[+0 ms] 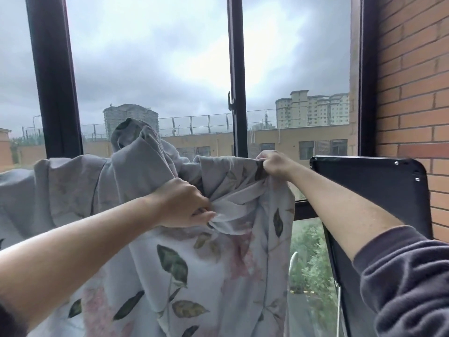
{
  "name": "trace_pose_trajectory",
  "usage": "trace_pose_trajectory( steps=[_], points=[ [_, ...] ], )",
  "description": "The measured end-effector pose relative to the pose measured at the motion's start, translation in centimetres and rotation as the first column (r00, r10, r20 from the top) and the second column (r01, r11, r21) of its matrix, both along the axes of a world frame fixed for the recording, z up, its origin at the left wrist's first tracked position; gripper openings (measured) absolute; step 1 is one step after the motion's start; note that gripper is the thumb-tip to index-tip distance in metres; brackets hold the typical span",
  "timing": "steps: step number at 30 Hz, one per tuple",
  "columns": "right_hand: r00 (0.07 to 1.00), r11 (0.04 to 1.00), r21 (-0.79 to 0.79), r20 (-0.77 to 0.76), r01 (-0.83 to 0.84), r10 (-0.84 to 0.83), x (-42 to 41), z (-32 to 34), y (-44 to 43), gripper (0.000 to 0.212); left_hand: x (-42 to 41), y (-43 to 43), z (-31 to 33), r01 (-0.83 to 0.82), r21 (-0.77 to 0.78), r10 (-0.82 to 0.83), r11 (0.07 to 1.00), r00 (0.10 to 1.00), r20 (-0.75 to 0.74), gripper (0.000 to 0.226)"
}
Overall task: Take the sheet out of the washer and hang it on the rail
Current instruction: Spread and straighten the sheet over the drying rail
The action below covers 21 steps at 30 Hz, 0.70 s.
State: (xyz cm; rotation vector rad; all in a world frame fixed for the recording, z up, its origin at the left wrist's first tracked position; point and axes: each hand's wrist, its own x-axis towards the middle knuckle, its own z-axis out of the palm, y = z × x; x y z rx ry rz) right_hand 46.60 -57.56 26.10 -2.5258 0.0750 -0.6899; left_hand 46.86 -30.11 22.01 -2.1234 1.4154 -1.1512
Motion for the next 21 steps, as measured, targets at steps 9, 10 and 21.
trace_pose_trajectory(
  steps=[9,10,21],
  points=[
    [0.931,0.976,0.13,0.346,-0.173,0.119,1.3,5.1,5.5,0.029,0.6,-1.1,5.6,-0.263,-0.473,0.329,0.841,0.942,0.06,0.021],
    [0.946,0.973,0.087,0.264,-0.215,0.186,1.9,5.2,6.2,0.027,1.0,-0.6,6.3,-0.33,-0.503,0.366,0.799,0.93,-0.029,0.02],
    [0.942,0.834,-0.46,-0.018,-0.305,0.335,4.8,2.7,11.2,0.046,3.7,8.2,7.1,-0.668,-0.554,0.128,0.497,0.688,-0.714,0.086]
  ],
)
